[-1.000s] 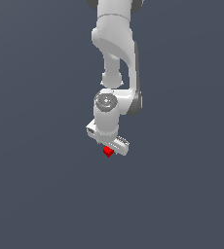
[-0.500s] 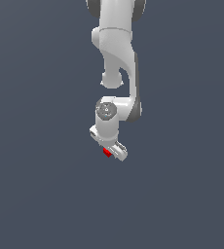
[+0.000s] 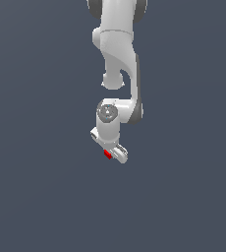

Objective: Pick up the red cube and move it to a goal position.

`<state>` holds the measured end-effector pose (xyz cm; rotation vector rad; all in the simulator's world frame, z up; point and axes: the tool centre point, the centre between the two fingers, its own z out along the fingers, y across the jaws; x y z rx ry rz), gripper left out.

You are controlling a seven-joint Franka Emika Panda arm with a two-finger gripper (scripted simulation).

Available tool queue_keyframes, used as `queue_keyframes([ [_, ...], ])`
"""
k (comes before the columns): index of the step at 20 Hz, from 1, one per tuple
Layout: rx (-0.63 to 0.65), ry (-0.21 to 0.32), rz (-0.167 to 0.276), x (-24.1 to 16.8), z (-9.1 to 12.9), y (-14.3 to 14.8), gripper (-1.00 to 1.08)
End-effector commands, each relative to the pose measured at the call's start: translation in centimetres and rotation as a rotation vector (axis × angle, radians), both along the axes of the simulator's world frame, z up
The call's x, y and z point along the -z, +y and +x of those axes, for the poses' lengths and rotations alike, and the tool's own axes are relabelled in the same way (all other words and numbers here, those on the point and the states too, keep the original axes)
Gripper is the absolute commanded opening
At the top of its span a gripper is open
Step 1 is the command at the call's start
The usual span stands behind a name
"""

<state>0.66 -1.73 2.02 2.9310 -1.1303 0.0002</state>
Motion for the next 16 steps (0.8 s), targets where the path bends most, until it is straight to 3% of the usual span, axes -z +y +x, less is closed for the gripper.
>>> queue_keyframes([
  [1, 0.001, 0.000, 0.000, 0.0, 0.0, 0.0, -1.00],
  [9, 0.001, 0.000, 0.000, -0.6, 0.4, 0.2, -1.00],
  [16, 0.000, 0.000, -0.001, -3.5, 2.2, 1.3, -1.00],
])
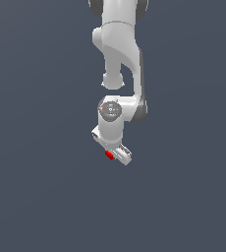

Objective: Pick up the red cube and move it to a goal position.

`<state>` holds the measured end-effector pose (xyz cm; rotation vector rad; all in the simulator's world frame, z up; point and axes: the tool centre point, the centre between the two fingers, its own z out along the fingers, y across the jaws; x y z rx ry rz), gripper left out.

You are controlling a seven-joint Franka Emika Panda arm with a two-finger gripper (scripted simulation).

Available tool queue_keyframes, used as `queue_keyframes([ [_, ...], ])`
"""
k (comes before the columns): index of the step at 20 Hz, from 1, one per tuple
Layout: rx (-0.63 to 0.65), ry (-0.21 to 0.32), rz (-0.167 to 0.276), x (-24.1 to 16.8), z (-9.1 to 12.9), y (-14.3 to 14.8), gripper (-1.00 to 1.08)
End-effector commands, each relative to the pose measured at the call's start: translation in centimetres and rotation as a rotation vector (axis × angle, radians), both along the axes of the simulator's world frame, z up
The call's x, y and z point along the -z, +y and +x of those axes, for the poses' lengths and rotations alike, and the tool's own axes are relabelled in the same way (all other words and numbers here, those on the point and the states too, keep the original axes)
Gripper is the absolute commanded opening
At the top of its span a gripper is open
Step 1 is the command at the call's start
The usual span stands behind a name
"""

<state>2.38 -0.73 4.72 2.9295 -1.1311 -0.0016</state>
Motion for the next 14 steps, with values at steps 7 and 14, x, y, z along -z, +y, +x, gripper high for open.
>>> queue_keyframes([
  [7, 0.000, -0.002, 0.000, -5.3, 3.5, 2.0, -1.00],
  [14, 0.000, -0.002, 0.000, -8.1, 5.5, 3.1, -1.00],
])
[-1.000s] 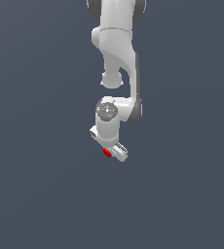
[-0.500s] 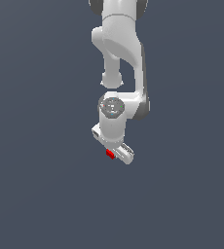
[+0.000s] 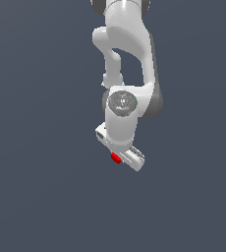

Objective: Pick up the red cube and move it to a goal position.

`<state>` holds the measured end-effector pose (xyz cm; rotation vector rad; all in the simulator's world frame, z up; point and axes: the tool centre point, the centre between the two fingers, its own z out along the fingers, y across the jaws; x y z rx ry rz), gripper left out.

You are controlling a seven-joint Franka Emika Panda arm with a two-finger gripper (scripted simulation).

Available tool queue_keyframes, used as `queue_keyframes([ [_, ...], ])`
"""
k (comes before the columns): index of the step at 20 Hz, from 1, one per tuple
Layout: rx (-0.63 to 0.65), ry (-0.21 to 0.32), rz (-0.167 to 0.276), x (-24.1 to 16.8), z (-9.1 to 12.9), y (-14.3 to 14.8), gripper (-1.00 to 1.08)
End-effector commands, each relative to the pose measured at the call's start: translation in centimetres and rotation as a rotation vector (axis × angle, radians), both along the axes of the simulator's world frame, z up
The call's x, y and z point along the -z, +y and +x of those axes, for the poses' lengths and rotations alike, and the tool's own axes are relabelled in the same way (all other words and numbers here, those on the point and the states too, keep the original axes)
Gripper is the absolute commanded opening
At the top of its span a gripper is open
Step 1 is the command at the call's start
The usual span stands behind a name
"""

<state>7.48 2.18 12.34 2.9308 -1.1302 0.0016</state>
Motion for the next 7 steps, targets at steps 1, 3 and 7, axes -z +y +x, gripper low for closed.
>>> queue_keyframes([
  [1, 0.000, 0.001, 0.000, -0.71, 0.52, 0.25, -1.00],
  [3, 0.001, 0.001, 0.000, -1.03, 0.77, 0.35, -1.00],
  [7, 0.001, 0.001, 0.000, -1.28, 0.97, 0.45, -1.00],
])
